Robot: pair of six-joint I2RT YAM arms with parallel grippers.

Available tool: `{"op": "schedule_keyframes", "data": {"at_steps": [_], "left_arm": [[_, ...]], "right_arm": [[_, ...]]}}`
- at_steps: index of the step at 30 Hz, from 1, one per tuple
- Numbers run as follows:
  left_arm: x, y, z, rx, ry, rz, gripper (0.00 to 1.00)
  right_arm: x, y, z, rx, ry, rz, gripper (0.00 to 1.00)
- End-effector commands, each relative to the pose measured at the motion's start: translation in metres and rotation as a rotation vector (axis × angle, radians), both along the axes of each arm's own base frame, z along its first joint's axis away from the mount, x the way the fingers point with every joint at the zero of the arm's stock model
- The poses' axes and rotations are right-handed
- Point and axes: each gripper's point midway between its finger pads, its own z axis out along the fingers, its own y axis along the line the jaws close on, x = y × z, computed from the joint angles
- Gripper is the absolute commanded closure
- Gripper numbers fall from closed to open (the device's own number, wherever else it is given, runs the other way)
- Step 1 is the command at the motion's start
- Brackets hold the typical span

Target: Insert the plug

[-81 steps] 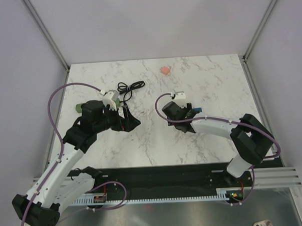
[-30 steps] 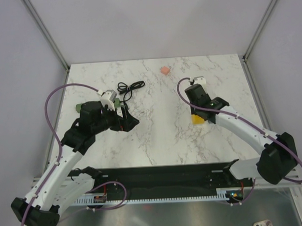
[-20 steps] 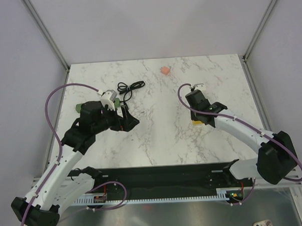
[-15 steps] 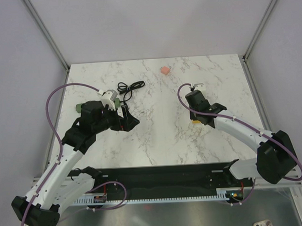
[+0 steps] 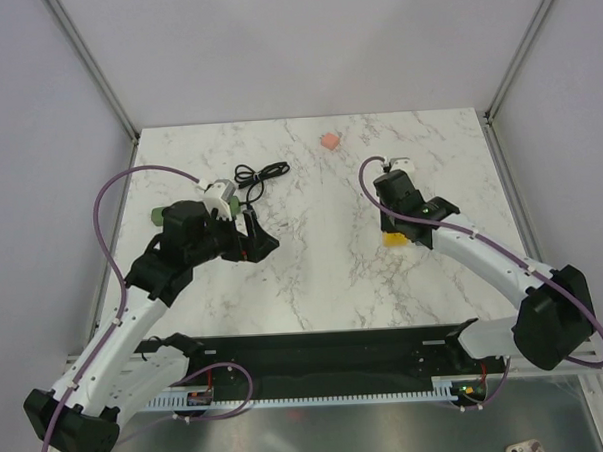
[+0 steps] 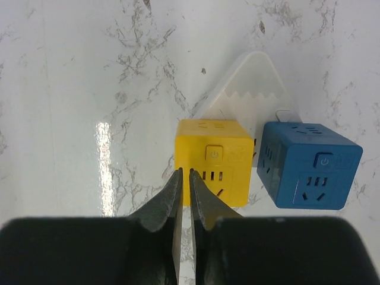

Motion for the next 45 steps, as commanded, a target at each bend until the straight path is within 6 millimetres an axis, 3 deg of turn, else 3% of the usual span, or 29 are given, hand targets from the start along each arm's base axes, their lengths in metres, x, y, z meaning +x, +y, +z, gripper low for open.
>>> {"op": "schedule_keyframes", "data": {"at_steps": [1, 6, 9, 11, 15, 17, 19, 20, 22, 24, 26, 27, 28, 30, 36, 38, 45], "left_arm": [[0.007, -0.002, 0.008, -0.026, -0.02, 0.023, 0.0], [0.013, 0.001, 0.003, -0.064, 0.066, 0.127, 0.0], [0.023, 0.013, -0.001, -0.063, 0.121, 0.265, 0.0], [0.028, 0.015, -0.004, -0.066, 0.168, 0.315, 0.0], [0.04, 0.024, 0.001, -0.116, 0.231, 0.434, 0.01], [0.045, 0.031, -0.005, -0.149, 0.286, 0.52, 0.02], [0.055, 0.055, -0.012, -0.15, 0.312, 0.655, 0.04], [0.054, 0.066, -0.017, -0.155, 0.358, 0.732, 0.05], [0.06, 0.102, -0.026, -0.136, 0.395, 0.901, 0.05], [0.059, 0.137, -0.034, -0.147, 0.448, 1.05, 0.05], [0.056, 0.158, -0.043, -0.172, 0.492, 1.152, 0.05], [0.054, 0.181, -0.047, -0.193, 0.511, 1.243, 0.04], [0.053, 0.189, -0.052, -0.212, 0.53, 1.286, 0.02], [0.049, 0.211, -0.063, -0.234, 0.56, 1.379, 0.0], [0.04, 0.242, -0.107, -0.226, 0.709, 1.511, 0.01], [0.036, 0.243, -0.123, -0.218, 0.77, 1.543, 0.02], [0.04, 0.252, -0.145, -0.158, 0.814, 1.567, 0.0]], "right_arm": [[-0.006, -0.008, -0.01, -0.015, 0.02, -0.01, 0.85], [-0.017, -0.016, -0.046, -0.031, 0.075, -0.013, 0.85], [-0.014, -0.018, -0.047, -0.038, 0.081, -0.007, 0.84], [-0.01, -0.012, -0.034, -0.013, 0.057, 0.007, 0.83], [-0.011, 0.012, 0.011, 0.137, -0.022, 0.091, 0.77], [-0.01, 0.022, 0.028, 0.19, -0.062, 0.128, 0.69], [-0.013, 0.03, 0.04, 0.238, -0.087, 0.17, 0.61], [-0.014, 0.034, 0.047, 0.261, -0.106, 0.196, 0.52], [-0.017, 0.042, 0.052, 0.293, -0.112, 0.237, 0.43], [-0.021, 0.05, 0.06, 0.331, -0.132, 0.282, 0.3], [-0.025, 0.054, 0.065, 0.356, -0.149, 0.313, 0.13], [-0.025, 0.054, 0.067, 0.353, -0.159, 0.324, 0.09], [-0.025, 0.055, 0.067, 0.353, -0.162, 0.331, 0.04], [-0.025, 0.056, 0.071, 0.357, -0.174, 0.343, 0.02], [-0.027, 0.066, 0.075, 0.385, -0.183, 0.406, 0.02], [-0.029, 0.07, 0.075, 0.399, -0.183, 0.425, 0.02], [-0.033, 0.072, 0.073, 0.412, -0.183, 0.444, 0.02]]}}
